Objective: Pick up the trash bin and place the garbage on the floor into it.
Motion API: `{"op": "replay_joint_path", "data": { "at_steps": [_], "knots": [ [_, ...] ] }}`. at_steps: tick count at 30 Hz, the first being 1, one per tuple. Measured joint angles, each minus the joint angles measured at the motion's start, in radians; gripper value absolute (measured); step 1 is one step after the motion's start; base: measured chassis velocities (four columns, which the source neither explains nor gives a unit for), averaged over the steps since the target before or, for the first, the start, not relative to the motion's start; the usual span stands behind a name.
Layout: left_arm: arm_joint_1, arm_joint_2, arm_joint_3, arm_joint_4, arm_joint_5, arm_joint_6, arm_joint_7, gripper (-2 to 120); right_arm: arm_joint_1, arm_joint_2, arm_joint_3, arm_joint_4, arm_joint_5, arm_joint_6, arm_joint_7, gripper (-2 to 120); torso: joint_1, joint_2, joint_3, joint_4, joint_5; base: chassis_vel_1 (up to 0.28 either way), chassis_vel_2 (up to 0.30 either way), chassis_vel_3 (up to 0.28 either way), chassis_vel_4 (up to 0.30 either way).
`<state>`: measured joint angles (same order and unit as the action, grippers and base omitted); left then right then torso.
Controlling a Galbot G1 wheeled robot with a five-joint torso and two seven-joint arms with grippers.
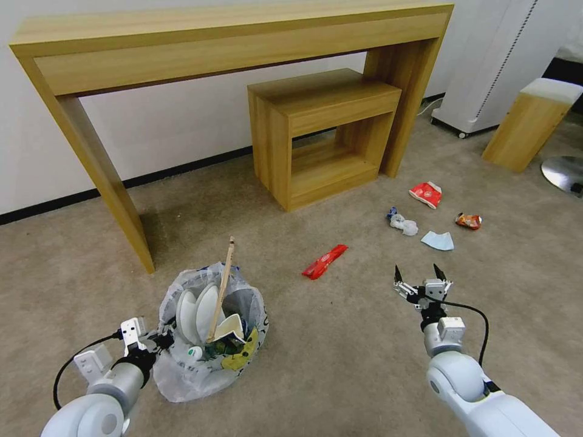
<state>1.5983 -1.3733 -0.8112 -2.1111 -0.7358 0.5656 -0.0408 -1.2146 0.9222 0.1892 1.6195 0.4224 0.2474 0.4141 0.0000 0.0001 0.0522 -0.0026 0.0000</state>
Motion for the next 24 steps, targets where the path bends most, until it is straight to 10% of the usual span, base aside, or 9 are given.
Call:
{"op": "replay_joint_path", "data": {
  "at_steps": [24],
  "knots": [
    [0.007,-0.002,0.001,-0.005,0.008,-0.001,0.007,1,-0.013,-0.001,0.012,0.012,0.013,-0.002,0.004,100,0.000,0.000,0.000,0.0000,0.0000,-0.003,-0.004,-0.004,-0.003]
  ]
}}
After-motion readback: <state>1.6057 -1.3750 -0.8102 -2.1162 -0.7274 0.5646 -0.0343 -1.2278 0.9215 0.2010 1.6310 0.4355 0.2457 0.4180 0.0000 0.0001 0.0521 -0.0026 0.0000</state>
